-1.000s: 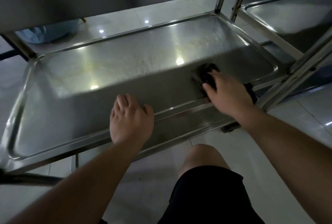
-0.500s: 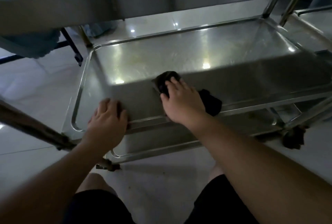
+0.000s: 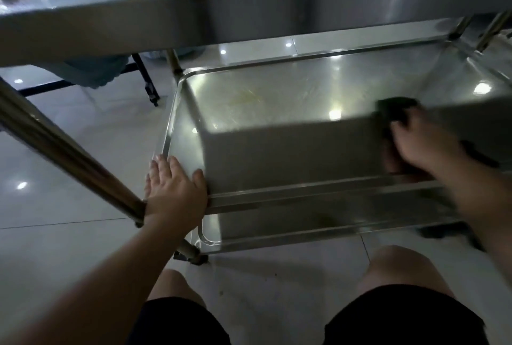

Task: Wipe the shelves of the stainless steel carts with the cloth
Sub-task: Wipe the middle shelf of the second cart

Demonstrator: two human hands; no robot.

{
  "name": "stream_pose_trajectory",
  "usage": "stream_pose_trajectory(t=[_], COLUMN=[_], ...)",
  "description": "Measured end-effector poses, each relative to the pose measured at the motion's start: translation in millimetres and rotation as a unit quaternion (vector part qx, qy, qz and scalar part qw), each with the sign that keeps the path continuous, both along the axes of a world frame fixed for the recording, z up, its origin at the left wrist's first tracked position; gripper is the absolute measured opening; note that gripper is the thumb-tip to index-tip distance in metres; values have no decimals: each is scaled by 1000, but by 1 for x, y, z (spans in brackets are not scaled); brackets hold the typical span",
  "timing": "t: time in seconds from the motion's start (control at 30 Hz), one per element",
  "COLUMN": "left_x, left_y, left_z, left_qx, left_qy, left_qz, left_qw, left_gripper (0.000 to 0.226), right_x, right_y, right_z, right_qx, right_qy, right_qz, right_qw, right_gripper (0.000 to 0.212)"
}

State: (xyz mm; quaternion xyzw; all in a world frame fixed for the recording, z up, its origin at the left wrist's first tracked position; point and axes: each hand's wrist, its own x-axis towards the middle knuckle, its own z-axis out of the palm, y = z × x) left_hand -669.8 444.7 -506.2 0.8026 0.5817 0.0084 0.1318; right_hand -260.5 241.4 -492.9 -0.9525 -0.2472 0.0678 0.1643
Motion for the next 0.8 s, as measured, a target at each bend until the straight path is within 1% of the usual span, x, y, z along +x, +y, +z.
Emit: stream_pose_trajectory(t=[0.03, 0.1, 0.13, 0.2, 0.33, 0.4, 0.43, 0.5, 0.53, 0.6, 0.7, 0.77, 0.8], left_x=[1, 4, 5, 5, 6, 6, 6, 5, 4, 2, 1, 1, 1], left_y=[-2, -4, -5, -6, -7, -6, -6, -6, -6, -7, -9, -10, -10], left_z=[0, 1, 1, 0, -2, -3, -4, -5, -5, -5, -4, -3, -2], left_qx=[5, 15, 18, 26, 36, 42, 45, 50, 52, 52, 52, 51, 50], left_qy=[6, 9, 7, 3, -4, -8, -11, -20, -25, -29, -23, -14, -10], left_qz=[1, 5, 6, 11, 16, 17, 18, 20, 20, 16, 11, 9, 8], left_qw=[1000, 1000, 1000, 1000, 999, 999, 999, 998, 998, 998, 998, 999, 999], left_gripper=[78, 79, 78, 78, 78, 78, 78, 77, 77, 78, 78, 78, 78], right_x=[16, 26, 21, -7, -91, -139, -164, -212, -233, -256, -242, -214, -195], right_y=[-11, -12, -3, 27, 108, 149, 166, 191, 197, 193, 162, 132, 115], right_z=[3, 5, 5, 4, -1, -2, -3, -6, -7, -10, -10, -11, -11], right_qx=[-8, -29, -37, -45, -15, -13, -13, -8, -5, 4, 11, 1, -4], right_qy=[9, 16, 15, 3, -33, -23, -16, -4, 0, 7, 23, 19, 14], right_qz=[-52, -106, -113, -92, 44, 126, 176, 294, 346, 419, 457, 444, 424], right_qw=[999, 994, 993, 995, 998, 992, 984, 956, 938, 908, 889, 896, 906], right_gripper=[57, 64, 66, 64, 55, 58, 59, 61, 60, 58, 57, 59, 62])
